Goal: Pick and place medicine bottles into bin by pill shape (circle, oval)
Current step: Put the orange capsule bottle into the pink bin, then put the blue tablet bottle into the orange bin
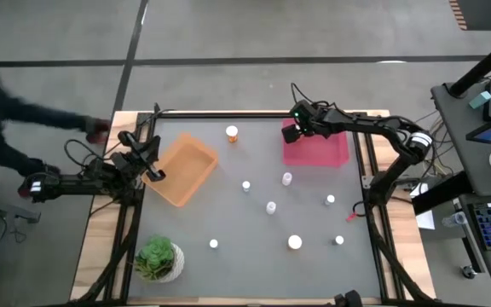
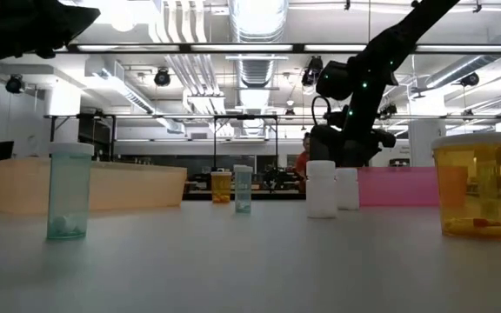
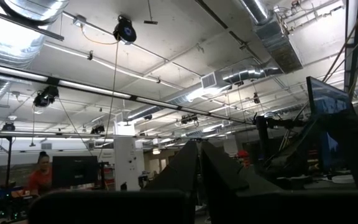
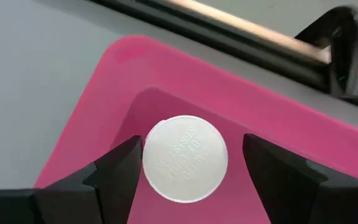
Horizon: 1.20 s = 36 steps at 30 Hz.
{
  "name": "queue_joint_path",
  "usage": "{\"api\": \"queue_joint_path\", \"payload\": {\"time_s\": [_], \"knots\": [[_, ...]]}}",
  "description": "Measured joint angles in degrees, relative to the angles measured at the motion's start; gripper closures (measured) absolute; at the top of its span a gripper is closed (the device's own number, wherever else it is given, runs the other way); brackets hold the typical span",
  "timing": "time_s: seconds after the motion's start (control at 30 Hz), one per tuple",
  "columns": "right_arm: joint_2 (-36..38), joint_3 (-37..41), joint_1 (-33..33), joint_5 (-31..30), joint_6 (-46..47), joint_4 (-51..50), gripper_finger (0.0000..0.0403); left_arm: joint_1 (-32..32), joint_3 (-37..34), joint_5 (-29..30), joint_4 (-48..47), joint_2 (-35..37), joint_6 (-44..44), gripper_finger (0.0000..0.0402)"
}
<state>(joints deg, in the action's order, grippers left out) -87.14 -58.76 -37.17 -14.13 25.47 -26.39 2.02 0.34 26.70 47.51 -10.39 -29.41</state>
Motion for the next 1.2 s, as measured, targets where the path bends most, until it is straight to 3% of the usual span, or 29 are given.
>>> {"api": "queue_joint_path", "payload": {"time_s": [0.27, 0.57, 0.73, 0.93, 1.2], "knots": [[8.4, 0.3, 0.8, -0.4, -0.8, -2.7, 0.0133, 0.0, 0.0, 0.0, 0.0, 0.0, 0.0, 0.0398], [21.6, 7.4, 9.8, -1.0, -7.5, 0.4, 0.0145, 0.0, 0.0, 0.0, 0.0, 0.0, 0.5, 0.0398], [29.8, 14.2, 16.3, -0.9, -14.8, 8.7, 0.0145, 0.0, 0.0, -3.7, 0.0, -0.1, 1.5, 0.0398], [40.2, 23.6, 23.0, -0.1, -25.6, 21.1, 0.0145, 0.0, 0.3, -7.8, 0.0, -1.5, 9.5, 0.0398], [53.2, 34.9, 24.5, 9.4, -33.7, 37.7, 0.0145, -0.1, 0.7, -9.4, 2.5, -7.6, 20.0, 0.0398]]}}
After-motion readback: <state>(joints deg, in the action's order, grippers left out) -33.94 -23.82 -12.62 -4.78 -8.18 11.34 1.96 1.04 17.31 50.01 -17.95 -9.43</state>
